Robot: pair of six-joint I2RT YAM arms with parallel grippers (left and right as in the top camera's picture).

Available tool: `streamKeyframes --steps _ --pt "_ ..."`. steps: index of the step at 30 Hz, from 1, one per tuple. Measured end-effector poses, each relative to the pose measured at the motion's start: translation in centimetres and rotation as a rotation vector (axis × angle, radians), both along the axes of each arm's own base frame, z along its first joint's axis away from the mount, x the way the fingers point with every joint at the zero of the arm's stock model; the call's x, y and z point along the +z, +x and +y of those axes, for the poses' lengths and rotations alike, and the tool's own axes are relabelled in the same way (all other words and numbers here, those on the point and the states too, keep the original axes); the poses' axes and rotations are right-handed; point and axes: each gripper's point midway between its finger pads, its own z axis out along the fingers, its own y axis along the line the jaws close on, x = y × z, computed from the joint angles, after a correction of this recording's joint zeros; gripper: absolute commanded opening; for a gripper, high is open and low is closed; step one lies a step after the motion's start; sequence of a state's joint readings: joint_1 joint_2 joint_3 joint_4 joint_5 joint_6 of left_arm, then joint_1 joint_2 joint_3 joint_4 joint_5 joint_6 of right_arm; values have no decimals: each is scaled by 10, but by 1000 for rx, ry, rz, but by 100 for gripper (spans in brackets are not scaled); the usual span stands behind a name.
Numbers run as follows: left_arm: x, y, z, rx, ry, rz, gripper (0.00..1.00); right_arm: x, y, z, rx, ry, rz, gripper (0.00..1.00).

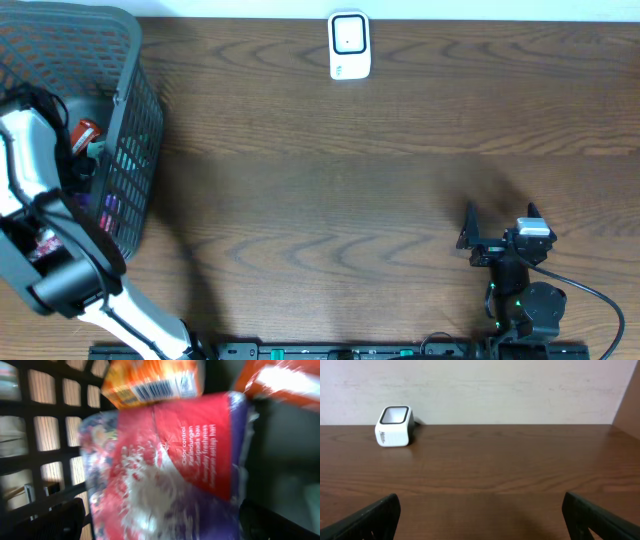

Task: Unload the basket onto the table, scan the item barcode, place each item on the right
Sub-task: 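Reach the left gripper into the basket and grasp the purple-red snack pack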

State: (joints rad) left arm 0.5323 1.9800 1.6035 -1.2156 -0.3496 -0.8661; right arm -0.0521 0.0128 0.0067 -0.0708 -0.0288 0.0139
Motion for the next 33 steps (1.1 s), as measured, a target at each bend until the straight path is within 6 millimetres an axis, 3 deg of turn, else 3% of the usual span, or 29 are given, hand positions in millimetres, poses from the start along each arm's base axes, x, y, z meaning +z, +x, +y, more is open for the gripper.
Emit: streamKeyframes --steps 2,3,6,10,11,19,24,28,33 --pt "-15 -3 -2 3 -22 39 99 0 0 0 0 0 0 99" --pt "-21 -4 -2 5 -30 53 91 0 0 0 0 0 0 99" --pt "-34 -7 -4 12 -48 87 48 0 0 0 0 0 0 99" --pt "-38 -8 -7 15 -54 103 19 0 0 0 0 0 0 99" --pt "-38 -9 -8 19 -56 106 7 0 0 0 0 0 0 99" --pt "-23 -17 -15 17 -100 148 7 0 0 0 0 0 0 99" --pt "33 11 -5 -23 -36 -47 6 0 0 0 0 0 0 99" --pt "122 33 -3 -87 84 -350 7 0 0 0 0 0 0 99" --pt "226 38 -21 -195 213 -714 7 0 0 0 0 0 0 99"
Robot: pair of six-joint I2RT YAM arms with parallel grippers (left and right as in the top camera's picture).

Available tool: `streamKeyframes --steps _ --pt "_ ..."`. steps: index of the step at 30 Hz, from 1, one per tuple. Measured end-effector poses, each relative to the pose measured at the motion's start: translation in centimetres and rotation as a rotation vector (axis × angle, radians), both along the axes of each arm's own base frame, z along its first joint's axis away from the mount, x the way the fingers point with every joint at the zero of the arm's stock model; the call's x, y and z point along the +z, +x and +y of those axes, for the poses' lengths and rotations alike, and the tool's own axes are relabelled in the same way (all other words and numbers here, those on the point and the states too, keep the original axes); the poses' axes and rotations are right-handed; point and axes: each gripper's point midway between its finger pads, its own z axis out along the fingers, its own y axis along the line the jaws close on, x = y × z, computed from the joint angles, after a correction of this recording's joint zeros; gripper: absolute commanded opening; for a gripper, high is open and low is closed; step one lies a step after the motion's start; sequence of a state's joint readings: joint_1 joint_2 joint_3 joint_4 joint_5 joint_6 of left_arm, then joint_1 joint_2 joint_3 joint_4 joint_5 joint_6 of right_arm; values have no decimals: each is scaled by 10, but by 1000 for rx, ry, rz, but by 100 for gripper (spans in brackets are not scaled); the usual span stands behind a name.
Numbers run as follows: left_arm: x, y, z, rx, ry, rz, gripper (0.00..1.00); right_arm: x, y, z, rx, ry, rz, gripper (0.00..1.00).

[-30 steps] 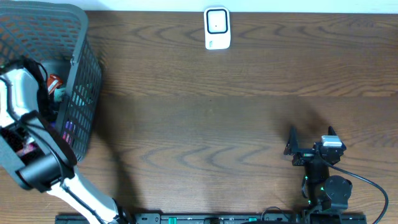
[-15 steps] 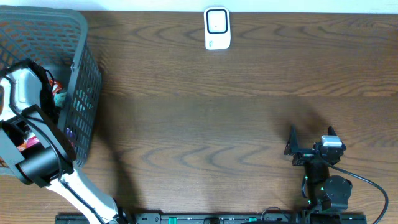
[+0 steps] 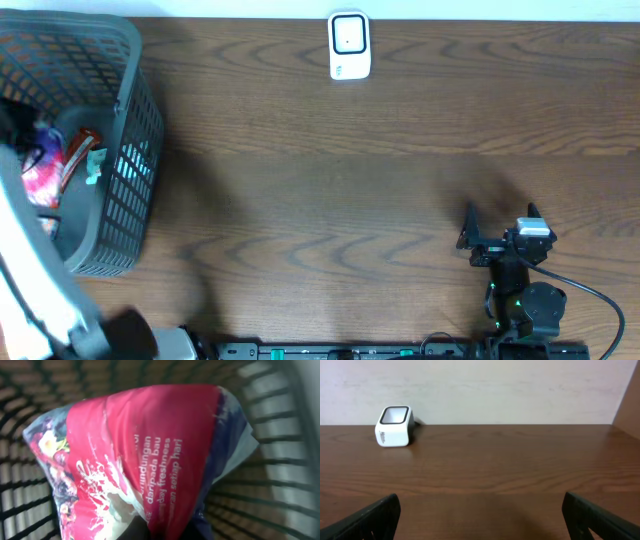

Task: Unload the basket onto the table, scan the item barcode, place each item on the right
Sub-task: 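Reach the left gripper into the basket and grasp the purple-red snack pack, then carry the purple-red pack to the table centre and release it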

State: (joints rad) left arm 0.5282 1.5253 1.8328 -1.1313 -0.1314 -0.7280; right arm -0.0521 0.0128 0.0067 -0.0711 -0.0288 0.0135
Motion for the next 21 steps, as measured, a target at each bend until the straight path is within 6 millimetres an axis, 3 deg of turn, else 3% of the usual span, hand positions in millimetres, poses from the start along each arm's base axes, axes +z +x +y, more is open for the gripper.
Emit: streamKeyframes --steps 3,5,8,10,13,16,18,21 --pt "54 4 -23 -120 75 -189 7 0 0 0 0 0 0 99" --pt "87 9 -50 -241 118 -297 7 0 0 0 0 0 -1 99" --pt "128 15 -110 -471 170 -436 7 0 0 0 0 0 -1 99" --pt "143 15 -159 -643 175 -491 7 0 0 0 0 0 0 99" --pt "147 13 -228 -881 151 -519 7 0 0 0 0 0 0 99" --pt "136 18 -284 -1062 117 -496 7 0 0 0 0 0 0 99" --pt "117 27 -316 -1153 107 -438 8 0 0 0 0 0 0 99" --pt "71 52 -359 -1267 122 -297 7 0 0 0 0 0 -1 99"
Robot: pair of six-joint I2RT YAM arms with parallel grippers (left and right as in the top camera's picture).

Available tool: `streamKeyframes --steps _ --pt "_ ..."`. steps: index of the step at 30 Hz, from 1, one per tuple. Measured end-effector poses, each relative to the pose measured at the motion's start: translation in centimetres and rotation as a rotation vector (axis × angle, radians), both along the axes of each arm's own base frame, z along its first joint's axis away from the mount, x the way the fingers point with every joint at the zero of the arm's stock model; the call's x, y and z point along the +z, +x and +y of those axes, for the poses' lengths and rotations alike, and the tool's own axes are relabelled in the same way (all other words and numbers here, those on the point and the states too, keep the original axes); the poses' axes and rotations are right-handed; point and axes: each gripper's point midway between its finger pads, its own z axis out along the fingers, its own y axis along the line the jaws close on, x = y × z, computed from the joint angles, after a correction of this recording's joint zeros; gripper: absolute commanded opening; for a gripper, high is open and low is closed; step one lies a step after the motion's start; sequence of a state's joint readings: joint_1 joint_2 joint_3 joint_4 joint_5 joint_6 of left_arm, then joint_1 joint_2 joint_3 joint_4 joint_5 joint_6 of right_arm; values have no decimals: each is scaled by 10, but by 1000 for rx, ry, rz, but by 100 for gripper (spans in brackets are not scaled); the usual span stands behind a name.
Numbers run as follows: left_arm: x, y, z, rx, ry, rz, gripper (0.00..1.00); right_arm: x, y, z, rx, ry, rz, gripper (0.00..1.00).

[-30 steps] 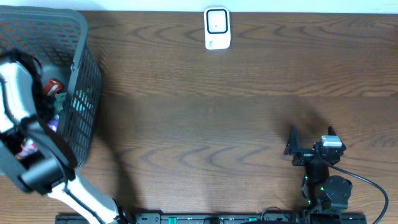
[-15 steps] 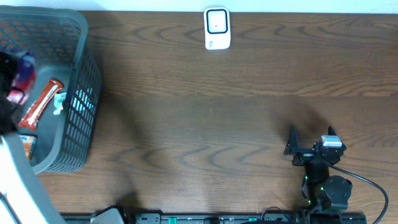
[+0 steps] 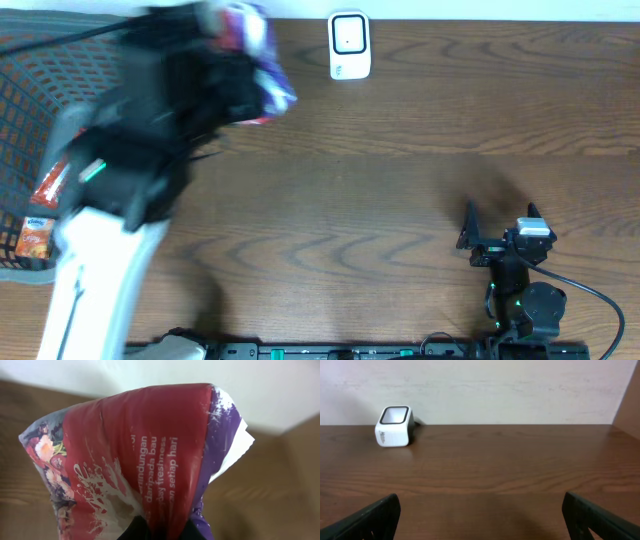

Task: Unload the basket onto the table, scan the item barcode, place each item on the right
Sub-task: 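Carry the purple-red pack to the table centre and release it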

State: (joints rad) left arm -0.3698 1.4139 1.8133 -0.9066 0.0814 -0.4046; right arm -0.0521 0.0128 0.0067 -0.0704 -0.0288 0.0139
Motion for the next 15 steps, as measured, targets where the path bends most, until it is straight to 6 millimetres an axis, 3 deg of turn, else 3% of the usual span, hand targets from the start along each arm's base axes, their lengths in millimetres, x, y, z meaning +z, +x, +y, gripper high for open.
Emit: streamKeyframes --steps 2,3,4,10,11,14,15 --pt "-39 17 -28 -64 83 74 7 0 0 0 0 0 0 99" --pt "-76 29 -51 -115 148 141 7 0 0 0 0 0 0 99" --pt "-98 34 -62 -141 178 183 7 0 0 0 0 0 0 99" --pt "-221 51 -112 -230 315 394 7 0 0 0 0 0 0 99" --pt "-237 50 -117 -236 327 421 13 0 0 0 0 0 0 99" --pt "-274 46 -129 -246 356 486 80 0 0 0 0 0 0 99" --pt "-281 45 -132 -248 362 499 91 0 0 0 0 0 0 99"
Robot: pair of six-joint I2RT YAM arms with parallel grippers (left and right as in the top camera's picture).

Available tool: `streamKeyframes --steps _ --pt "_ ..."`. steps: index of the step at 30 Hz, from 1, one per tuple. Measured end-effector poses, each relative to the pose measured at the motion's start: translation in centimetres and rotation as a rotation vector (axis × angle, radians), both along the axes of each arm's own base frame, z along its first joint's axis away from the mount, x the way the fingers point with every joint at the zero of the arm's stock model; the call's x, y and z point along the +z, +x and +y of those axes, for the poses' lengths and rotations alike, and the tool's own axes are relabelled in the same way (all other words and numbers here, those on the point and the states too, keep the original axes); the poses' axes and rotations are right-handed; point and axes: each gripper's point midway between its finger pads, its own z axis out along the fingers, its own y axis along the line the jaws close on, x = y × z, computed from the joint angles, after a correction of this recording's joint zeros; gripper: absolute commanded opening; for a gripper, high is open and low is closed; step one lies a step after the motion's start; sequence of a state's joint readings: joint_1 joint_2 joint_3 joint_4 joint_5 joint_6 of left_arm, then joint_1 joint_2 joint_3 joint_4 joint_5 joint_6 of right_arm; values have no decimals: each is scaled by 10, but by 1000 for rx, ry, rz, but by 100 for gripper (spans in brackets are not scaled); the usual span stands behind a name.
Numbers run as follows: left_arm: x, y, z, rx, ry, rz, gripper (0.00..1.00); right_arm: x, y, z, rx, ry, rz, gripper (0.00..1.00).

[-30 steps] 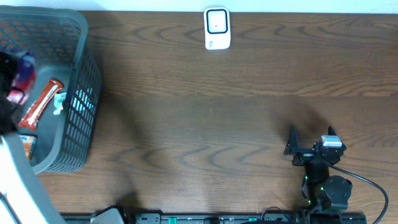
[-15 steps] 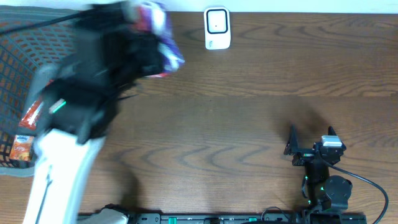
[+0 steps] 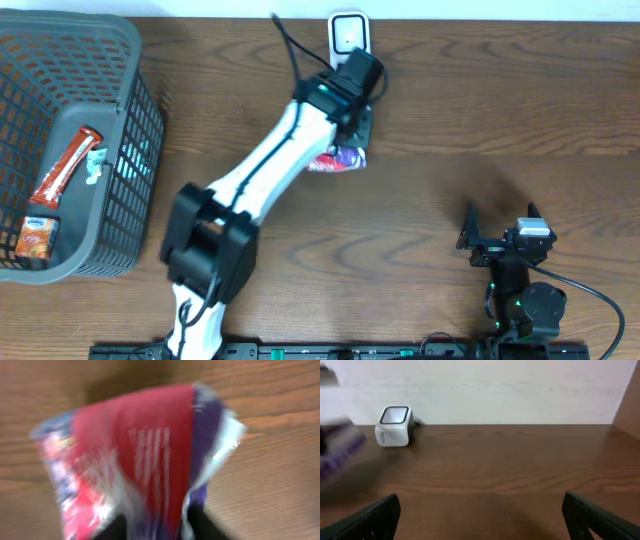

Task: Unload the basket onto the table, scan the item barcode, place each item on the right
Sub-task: 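Carry the purple-red pack to the table centre and release it, then reach the left gripper into the basket and grasp the mint-green packet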

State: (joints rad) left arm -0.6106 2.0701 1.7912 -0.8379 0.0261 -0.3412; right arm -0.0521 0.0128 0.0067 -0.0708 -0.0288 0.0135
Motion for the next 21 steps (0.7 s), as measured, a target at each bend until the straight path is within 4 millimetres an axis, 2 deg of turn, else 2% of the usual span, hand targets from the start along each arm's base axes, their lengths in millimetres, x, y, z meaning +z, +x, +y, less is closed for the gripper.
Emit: streamKeyframes --steps 1,3,7,10,12,14,16,17,19,21 --pt "-4 -1 -2 0 3 7 96 0 0 0 0 0 0 99" --pt "-4 -3 -2 4 3 12 98 0 0 0 0 0 0 99" --pt "15 -6 7 25 1 16 99 0 0 0 0 0 0 99" --pt "59 4 18 46 -47 -59 99 0 0 0 0 0 0 99" --pt "110 13 37 82 -99 -165 99 0 0 0 0 0 0 99" --pt "168 19 76 160 -133 -296 99 0 0 0 0 0 0 99" --pt "225 16 134 284 -134 -429 99 0 0 0 0 0 0 99" --pt "249 11 169 363 -121 -487 99 0 0 0 0 0 0 99" --pt "286 -7 245 545 -77 -584 99 0 0 0 0 0 0 99" --pt "303 -29 312 733 -24 -628 99 0 0 0 0 0 0 99"
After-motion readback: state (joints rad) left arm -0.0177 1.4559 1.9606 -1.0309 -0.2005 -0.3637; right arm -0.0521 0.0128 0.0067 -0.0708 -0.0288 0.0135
